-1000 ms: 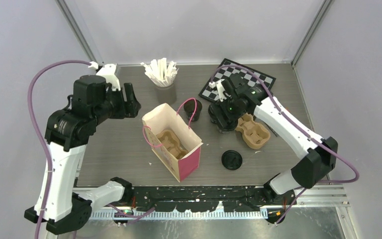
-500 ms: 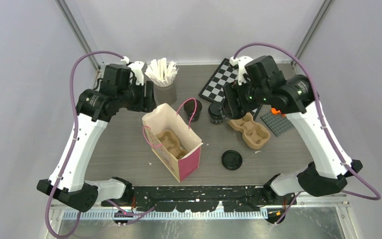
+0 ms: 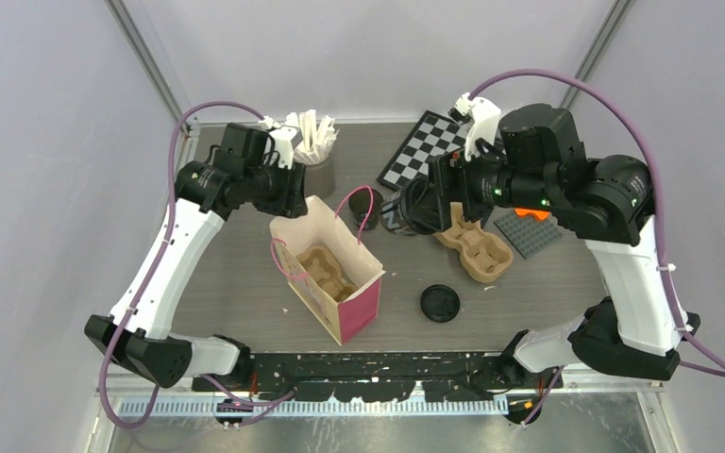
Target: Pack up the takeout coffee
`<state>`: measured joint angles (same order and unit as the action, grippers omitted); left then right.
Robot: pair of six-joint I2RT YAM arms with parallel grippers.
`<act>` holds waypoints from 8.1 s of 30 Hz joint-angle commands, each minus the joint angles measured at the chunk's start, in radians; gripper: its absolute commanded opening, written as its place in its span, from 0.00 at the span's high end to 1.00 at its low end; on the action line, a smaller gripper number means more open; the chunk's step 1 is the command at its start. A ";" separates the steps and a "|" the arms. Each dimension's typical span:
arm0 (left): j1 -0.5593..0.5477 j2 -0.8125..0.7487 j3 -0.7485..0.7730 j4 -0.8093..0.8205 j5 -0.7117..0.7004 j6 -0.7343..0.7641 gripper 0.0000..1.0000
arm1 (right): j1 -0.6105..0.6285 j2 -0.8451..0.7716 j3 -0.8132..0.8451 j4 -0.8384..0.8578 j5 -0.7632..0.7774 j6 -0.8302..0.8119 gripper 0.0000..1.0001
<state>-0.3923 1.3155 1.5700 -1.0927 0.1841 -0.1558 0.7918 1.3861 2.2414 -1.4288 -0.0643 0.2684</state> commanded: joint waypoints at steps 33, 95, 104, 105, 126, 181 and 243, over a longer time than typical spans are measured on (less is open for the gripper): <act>0.003 -0.195 -0.273 0.442 0.261 -0.529 1.00 | 0.297 0.063 -0.208 0.138 0.229 -0.107 0.21; -0.005 -0.255 -0.225 0.232 0.285 -0.125 1.00 | 0.501 0.036 -0.405 0.230 0.339 -0.323 0.21; -0.005 -0.325 -0.366 0.516 0.342 -0.185 1.00 | 0.500 0.050 -0.400 0.204 0.372 -0.401 0.21; -0.005 -0.333 -0.386 0.541 0.346 -0.188 1.00 | 0.501 0.048 -0.408 0.208 0.368 -0.405 0.21; -0.005 -0.456 -0.361 0.128 0.284 -0.184 0.40 | 0.646 0.002 -0.580 0.257 0.498 -0.408 0.21; -0.006 -0.761 -0.732 0.470 0.450 -0.251 1.00 | 0.729 0.129 -0.759 0.564 0.681 -0.678 0.19; -0.005 -0.842 -0.804 0.423 0.544 -0.144 1.00 | 0.506 0.093 -1.023 0.957 0.342 -0.820 0.18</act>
<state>-0.3950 0.4984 0.7639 -0.6716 0.6994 -0.2897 1.3048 1.5063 1.1923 -0.4755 0.2909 -0.5709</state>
